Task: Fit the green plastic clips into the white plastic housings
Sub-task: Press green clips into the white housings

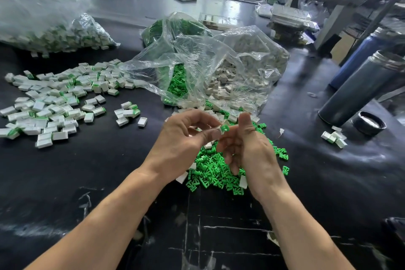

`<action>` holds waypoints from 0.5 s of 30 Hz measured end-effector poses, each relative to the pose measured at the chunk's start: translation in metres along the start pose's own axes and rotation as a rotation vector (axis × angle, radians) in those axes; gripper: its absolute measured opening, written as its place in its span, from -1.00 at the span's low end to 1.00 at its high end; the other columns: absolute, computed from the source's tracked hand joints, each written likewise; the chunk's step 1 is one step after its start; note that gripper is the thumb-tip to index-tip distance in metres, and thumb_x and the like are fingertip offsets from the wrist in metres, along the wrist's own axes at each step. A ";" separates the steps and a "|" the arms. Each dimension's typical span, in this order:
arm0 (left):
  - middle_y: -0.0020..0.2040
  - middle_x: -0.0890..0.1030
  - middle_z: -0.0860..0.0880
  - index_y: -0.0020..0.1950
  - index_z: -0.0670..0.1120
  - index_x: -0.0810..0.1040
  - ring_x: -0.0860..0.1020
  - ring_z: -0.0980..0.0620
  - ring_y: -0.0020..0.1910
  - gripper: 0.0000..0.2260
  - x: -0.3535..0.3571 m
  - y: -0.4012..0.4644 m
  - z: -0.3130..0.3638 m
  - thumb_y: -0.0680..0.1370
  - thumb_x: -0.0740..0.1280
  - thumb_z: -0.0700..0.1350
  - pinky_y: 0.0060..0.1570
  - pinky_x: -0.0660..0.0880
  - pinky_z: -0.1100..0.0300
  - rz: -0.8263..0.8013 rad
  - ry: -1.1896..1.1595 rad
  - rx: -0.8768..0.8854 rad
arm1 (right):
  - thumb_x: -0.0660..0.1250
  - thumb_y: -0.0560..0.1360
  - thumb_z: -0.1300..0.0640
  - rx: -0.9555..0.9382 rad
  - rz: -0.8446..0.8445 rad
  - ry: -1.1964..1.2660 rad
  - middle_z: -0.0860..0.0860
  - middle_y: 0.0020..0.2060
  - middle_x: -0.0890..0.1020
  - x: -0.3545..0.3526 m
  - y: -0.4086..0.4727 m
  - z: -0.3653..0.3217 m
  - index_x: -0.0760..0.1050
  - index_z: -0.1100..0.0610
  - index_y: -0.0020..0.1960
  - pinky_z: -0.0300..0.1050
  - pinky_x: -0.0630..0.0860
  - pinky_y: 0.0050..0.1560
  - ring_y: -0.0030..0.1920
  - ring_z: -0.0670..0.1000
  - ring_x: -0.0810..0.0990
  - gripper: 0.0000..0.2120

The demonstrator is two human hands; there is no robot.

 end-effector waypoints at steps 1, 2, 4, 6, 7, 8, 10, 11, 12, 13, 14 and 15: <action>0.01 0.69 -0.05 -0.06 -0.02 0.69 0.64 -0.18 -0.01 -0.93 0.002 0.000 0.000 0.51 0.51 -0.17 0.15 0.56 -0.21 -0.014 -0.022 -0.004 | 0.04 0.60 -0.44 0.010 -0.013 -0.025 0.07 -0.32 0.67 0.004 -0.001 0.002 0.66 0.07 -0.23 -0.19 0.34 -0.52 -0.42 -0.01 0.49 -0.30; 0.04 0.68 -0.07 -0.06 -0.05 0.69 0.64 -0.22 -0.02 -0.94 0.005 -0.001 0.000 0.52 0.50 -0.19 0.14 0.56 -0.24 -0.032 -0.043 -0.009 | 0.02 0.58 -0.46 0.012 -0.018 -0.041 0.05 -0.36 0.64 0.007 -0.002 0.002 0.64 0.06 -0.27 -0.21 0.34 -0.52 -0.44 -0.02 0.48 -0.29; 0.05 0.68 -0.13 -0.04 -0.13 0.68 0.66 -0.28 -0.08 -0.97 0.010 -0.002 0.000 0.55 0.48 -0.24 0.08 0.58 -0.28 -0.077 -0.094 -0.017 | 0.02 0.58 -0.43 0.000 -0.005 -0.044 -0.01 -0.46 0.54 0.012 -0.004 0.002 0.62 -0.02 -0.35 -0.26 0.31 -0.53 -0.48 -0.08 0.42 -0.33; 0.01 0.68 -0.21 -0.02 -0.19 0.66 0.66 -0.33 -0.12 -0.98 0.015 -0.003 -0.001 0.56 0.45 -0.28 0.01 0.62 -0.27 -0.119 -0.158 -0.024 | 0.02 0.60 -0.37 -0.002 0.025 -0.012 -0.05 -0.49 0.45 0.015 -0.006 0.001 0.62 -0.09 -0.38 -0.29 0.27 -0.54 -0.51 -0.11 0.35 -0.38; -0.01 0.68 -0.24 -0.02 -0.20 0.66 0.67 -0.32 -0.13 -0.98 0.016 -0.003 -0.001 0.56 0.44 -0.29 -0.02 0.65 -0.20 -0.131 -0.180 -0.024 | 0.03 0.61 -0.35 -0.002 0.030 0.008 -0.05 -0.49 0.40 0.016 -0.006 0.001 0.61 -0.11 -0.38 -0.28 0.25 -0.54 -0.50 -0.10 0.32 -0.40; -0.03 0.68 -0.24 -0.02 -0.20 0.66 0.67 -0.30 -0.12 -0.97 0.017 -0.004 -0.001 0.57 0.43 -0.29 -0.04 0.66 -0.10 -0.135 -0.194 -0.021 | 0.02 0.61 -0.33 -0.004 0.028 0.023 -0.05 -0.48 0.37 0.017 -0.006 0.002 0.61 -0.13 -0.38 -0.28 0.23 -0.53 -0.49 -0.09 0.29 -0.42; -0.04 0.69 -0.24 -0.03 -0.18 0.66 0.68 -0.24 -0.12 -0.96 0.019 -0.004 0.000 0.57 0.43 -0.29 -0.07 0.66 0.07 -0.141 -0.218 -0.018 | 0.01 0.62 -0.31 -0.014 0.014 0.039 -0.06 -0.49 0.33 0.018 -0.006 0.001 0.58 -0.15 -0.40 -0.27 0.21 -0.53 -0.49 -0.07 0.26 -0.42; -0.05 0.70 -0.22 -0.03 -0.17 0.67 0.68 -0.18 -0.13 -0.96 0.020 -0.005 -0.001 0.57 0.43 -0.29 -0.08 0.65 0.11 -0.145 -0.226 -0.017 | 0.01 0.62 -0.29 -0.019 0.007 0.047 -0.08 -0.50 0.32 0.018 -0.006 0.001 0.57 -0.15 -0.41 -0.28 0.21 -0.53 -0.50 -0.08 0.25 -0.42; -0.06 0.71 -0.19 -0.02 -0.17 0.67 0.68 -0.12 -0.13 -0.95 0.020 -0.005 -0.001 0.57 0.44 -0.29 -0.07 0.65 0.12 -0.148 -0.229 -0.017 | 0.01 0.62 -0.27 -0.023 0.006 0.057 -0.11 -0.51 0.32 0.019 -0.005 0.000 0.57 -0.15 -0.42 -0.28 0.21 -0.53 -0.51 -0.10 0.25 -0.43; -0.07 0.71 -0.17 -0.02 -0.17 0.68 0.68 -0.08 -0.14 -0.96 0.020 -0.005 -0.001 0.56 0.44 -0.28 -0.05 0.64 0.12 -0.149 -0.229 -0.018 | 0.02 0.62 -0.26 -0.026 0.016 0.062 -0.15 -0.53 0.33 0.019 -0.006 0.000 0.57 -0.16 -0.42 -0.29 0.23 -0.54 -0.53 -0.13 0.27 -0.44; -0.07 0.72 -0.16 -0.01 -0.17 0.68 0.68 -0.06 -0.14 -0.96 0.021 -0.004 -0.002 0.56 0.45 -0.27 -0.02 0.64 0.09 -0.148 -0.233 -0.020 | 0.02 0.60 -0.25 -0.033 0.043 0.046 -0.17 -0.55 0.37 0.018 -0.006 -0.001 0.58 -0.18 -0.41 -0.32 0.27 -0.53 -0.54 -0.17 0.31 -0.46; -0.07 0.72 -0.16 -0.01 -0.17 0.68 0.68 -0.06 -0.14 -0.95 0.022 -0.004 -0.002 0.55 0.45 -0.27 0.01 0.63 0.06 -0.144 -0.239 -0.022 | 0.02 0.60 -0.23 -0.050 0.072 0.014 -0.19 -0.56 0.42 0.018 -0.006 -0.002 0.60 -0.21 -0.38 -0.34 0.31 -0.51 -0.53 -0.20 0.37 -0.48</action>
Point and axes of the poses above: each hand's wrist, its own y-axis towards the middle knuckle, its own x-axis out of the palm, z = x × y, the point moved 5 cm from there along y, towards the middle knuckle
